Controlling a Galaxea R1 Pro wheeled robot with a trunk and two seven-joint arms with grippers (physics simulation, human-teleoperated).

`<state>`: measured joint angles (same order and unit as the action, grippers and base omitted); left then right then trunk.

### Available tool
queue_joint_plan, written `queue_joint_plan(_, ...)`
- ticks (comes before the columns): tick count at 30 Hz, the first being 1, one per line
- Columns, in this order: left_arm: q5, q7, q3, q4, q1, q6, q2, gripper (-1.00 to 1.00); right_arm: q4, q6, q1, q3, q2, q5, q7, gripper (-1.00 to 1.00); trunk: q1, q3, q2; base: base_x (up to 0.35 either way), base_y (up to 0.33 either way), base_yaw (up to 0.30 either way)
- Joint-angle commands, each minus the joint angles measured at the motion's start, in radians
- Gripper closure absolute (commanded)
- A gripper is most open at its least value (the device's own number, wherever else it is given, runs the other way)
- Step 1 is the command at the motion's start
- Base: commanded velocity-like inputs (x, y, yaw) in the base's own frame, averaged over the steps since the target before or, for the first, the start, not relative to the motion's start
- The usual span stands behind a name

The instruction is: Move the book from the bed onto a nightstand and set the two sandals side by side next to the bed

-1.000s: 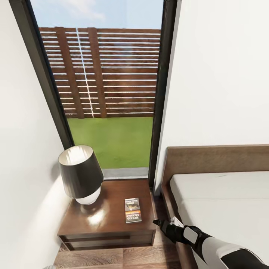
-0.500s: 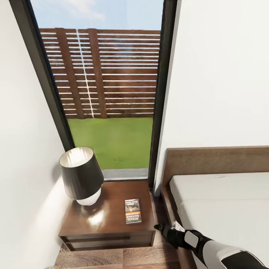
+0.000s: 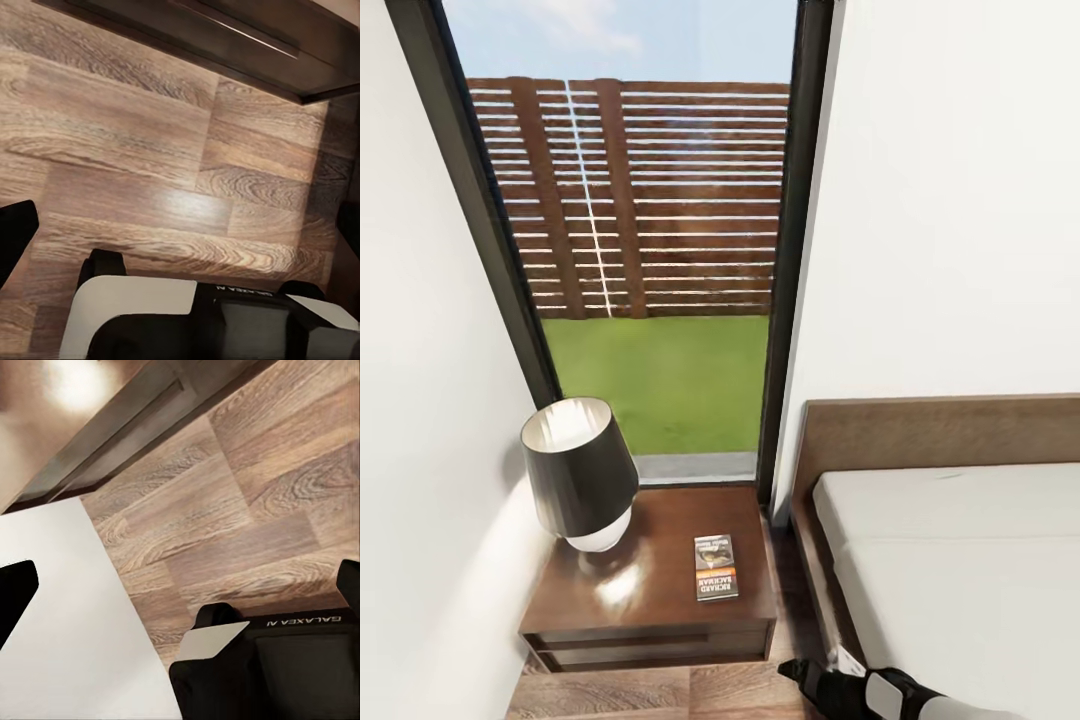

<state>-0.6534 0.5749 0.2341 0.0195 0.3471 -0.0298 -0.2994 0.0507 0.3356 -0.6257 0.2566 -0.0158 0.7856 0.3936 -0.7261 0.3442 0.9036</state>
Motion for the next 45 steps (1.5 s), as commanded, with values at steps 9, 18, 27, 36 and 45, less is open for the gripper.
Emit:
queue_joint_plan(9,0.009,-0.01,0.008,-0.001,-0.008,-0.004,0.001,-1.0,0.003,-0.015,0.051,0.008,-0.003,0.006,-0.029,-1.0,0.034,-0.027,-0.062,0.0,0.0,0.0)
queue_joint_plan(18,0.01,-0.013,0.008,-0.001,-0.027,-0.011,0.009,-1.0,0.003,-0.063,0.099,0.009,-0.003,0.002,-0.062,-1.0,0.069,-0.055,-0.125,0.0,0.0,0.0)
queue_joint_plan(27,0.011,-0.052,0.008,-0.001,-0.053,-0.025,0.028,-1.0,0.003,-0.102,0.152,0.009,-0.002,0.003,-0.068,-1.0,0.103,-0.084,-0.188,0.0,0.0,0.0)
queue_joint_plan(36,0.011,-0.105,0.008,-0.001,-0.057,-0.027,0.041,-1.0,0.003,-0.151,0.198,0.007,-0.004,0.003,-0.068,-1.0,0.138,-0.112,-0.251,0.0,0.0,0.0)
queue_joint_plan(45,0.011,-0.118,0.008,-0.001,-0.06,-0.028,0.049,-1.0,0.004,-0.161,0.222,0.007,-0.013,0.004,-0.086,-1.0,0.172,-0.14,-0.314,0.0,0.0,0.0)
